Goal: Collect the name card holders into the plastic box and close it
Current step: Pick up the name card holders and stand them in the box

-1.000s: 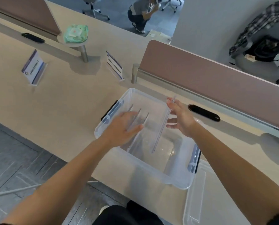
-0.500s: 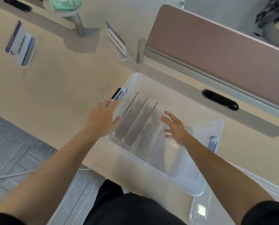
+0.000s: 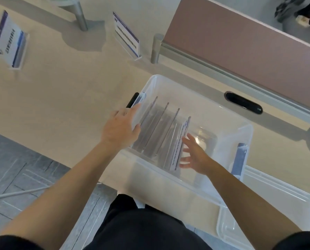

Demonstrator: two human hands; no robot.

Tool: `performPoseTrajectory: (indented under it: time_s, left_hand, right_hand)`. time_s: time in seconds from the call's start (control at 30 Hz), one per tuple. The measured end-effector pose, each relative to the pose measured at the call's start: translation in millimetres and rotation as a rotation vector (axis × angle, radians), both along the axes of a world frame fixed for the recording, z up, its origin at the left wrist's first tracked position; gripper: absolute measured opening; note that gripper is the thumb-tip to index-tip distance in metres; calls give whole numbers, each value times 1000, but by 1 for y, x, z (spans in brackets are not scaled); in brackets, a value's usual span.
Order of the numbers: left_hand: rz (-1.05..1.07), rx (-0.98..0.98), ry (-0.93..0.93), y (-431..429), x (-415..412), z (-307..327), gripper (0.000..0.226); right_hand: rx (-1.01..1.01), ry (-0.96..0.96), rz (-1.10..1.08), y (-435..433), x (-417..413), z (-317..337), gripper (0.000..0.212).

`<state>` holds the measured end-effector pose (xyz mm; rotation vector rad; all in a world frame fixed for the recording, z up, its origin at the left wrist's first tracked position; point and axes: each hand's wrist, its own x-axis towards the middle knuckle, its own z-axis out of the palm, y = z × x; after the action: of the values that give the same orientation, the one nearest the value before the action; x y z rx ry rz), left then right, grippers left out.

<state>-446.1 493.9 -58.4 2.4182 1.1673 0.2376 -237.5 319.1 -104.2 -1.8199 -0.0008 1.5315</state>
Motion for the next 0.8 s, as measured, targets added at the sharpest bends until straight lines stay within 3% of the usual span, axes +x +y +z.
performPoseTrajectory:
  time_s: [0.27, 0.8]
  left_hand:
    - [16, -15, -14, -1, -1, 0, 63]
    - [16, -31, -15, 0, -1, -1, 62]
  right_hand:
    - [-134, 54, 10, -2, -4, -10, 83]
    - [-83, 55, -93, 18, -16, -7, 76]
